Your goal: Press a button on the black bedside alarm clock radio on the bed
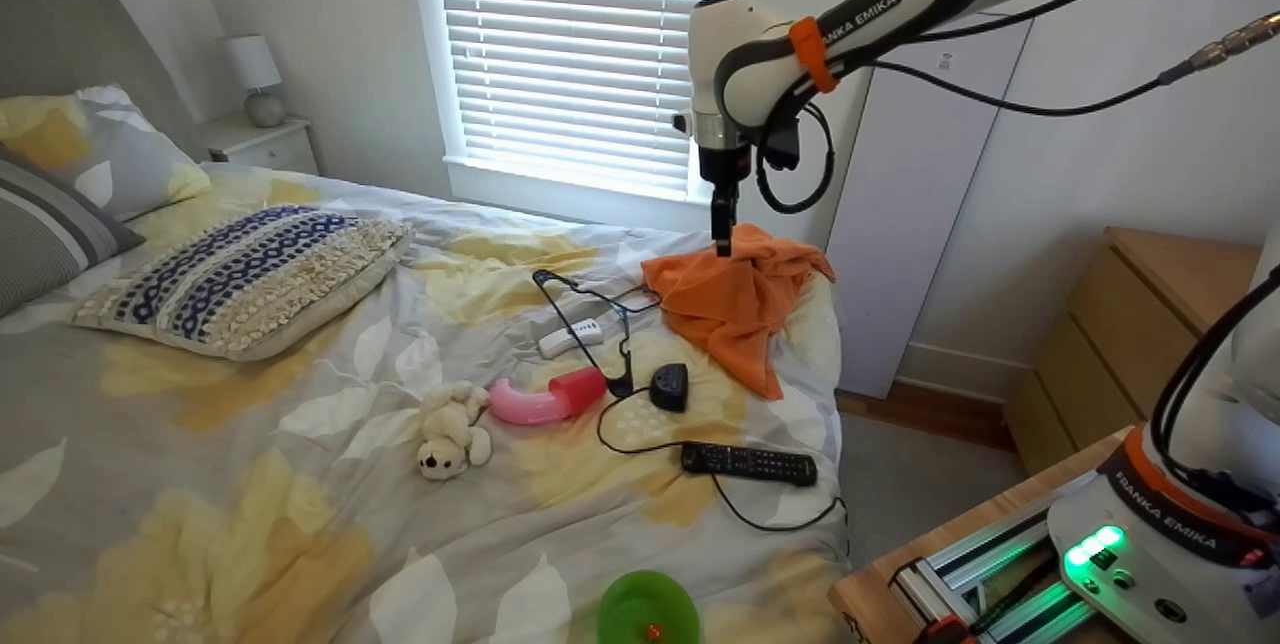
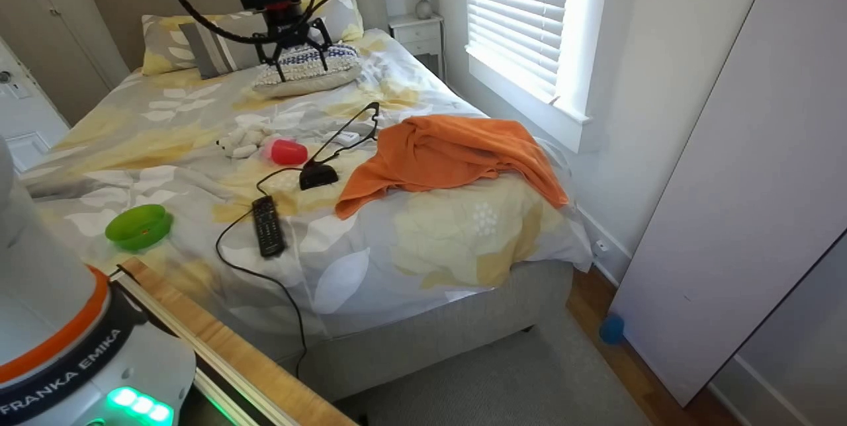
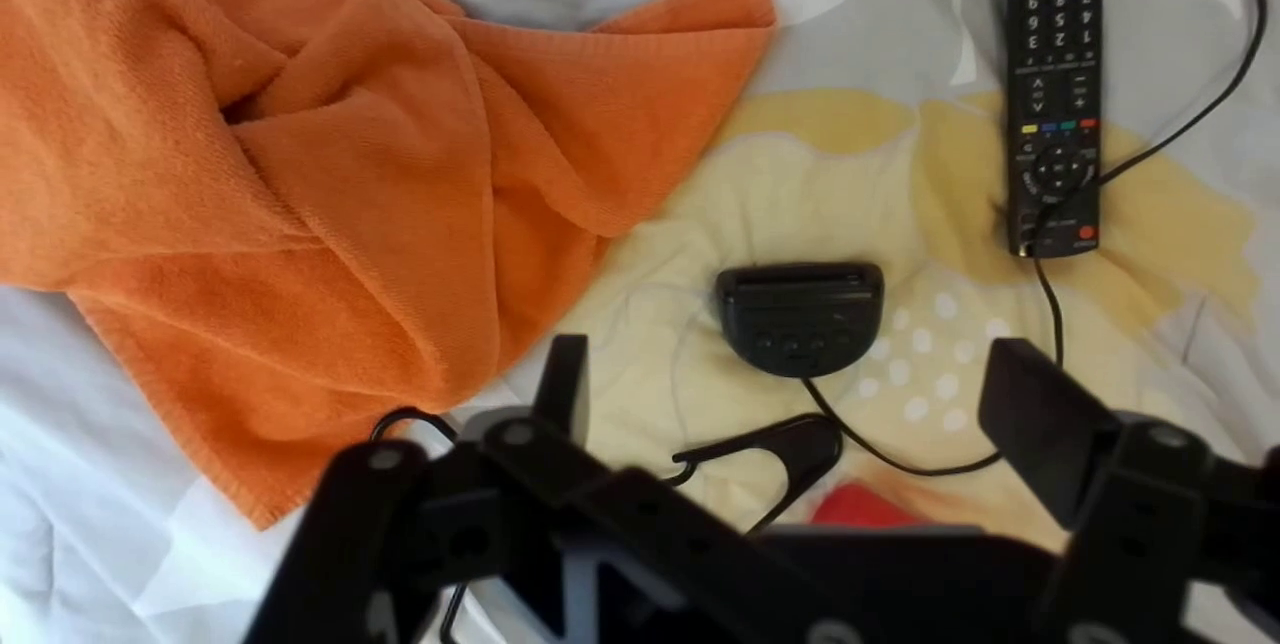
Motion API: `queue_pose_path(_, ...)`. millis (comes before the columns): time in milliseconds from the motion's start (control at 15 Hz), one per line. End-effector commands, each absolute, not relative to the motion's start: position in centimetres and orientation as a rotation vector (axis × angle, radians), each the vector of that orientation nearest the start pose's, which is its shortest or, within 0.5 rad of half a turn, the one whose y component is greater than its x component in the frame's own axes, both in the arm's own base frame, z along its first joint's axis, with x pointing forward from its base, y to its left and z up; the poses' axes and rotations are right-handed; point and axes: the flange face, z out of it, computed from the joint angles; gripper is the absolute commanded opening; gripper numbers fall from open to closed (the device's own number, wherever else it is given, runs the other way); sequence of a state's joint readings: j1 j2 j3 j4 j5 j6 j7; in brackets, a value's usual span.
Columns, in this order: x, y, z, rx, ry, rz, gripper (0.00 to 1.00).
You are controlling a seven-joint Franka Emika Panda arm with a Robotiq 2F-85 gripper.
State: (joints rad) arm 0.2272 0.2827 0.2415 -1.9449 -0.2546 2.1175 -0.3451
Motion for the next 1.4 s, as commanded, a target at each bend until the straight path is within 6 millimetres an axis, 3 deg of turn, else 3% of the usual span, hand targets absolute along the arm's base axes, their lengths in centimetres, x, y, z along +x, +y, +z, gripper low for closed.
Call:
queue_pose_path(0,54.2,25.6,33.4,-2.922,-1.506,0.146,1.0)
queue_pose_path(133,54.9,26.0,32.8,-2.92,-1.495,0.16,1.0)
queue_pose_path(333,55.9,28.6,30.7,-2.872,-1.538,0.163,1.0)
queue_pose_path(600,56.4,31.5,25.8,-2.807,-1.534,0.261,1.0)
queue_pose_path(933,57.3,32.5,19.5,-2.787,-1.539,0.278,1.0)
queue_pose_path(1000,57.6,32.6,18.7,-2.777,-1.542,0.261,0.97)
queue_pose_path(1067,58.0,32.7,17.8,-2.77,-1.528,0.232,0.74)
queue_pose_path(1200,58.8,33.1,16.5,-2.763,-1.512,0.196,0.71)
queue_pose_path(1333,59.4,33.4,15.3,-2.758,-1.496,0.193,0.53)
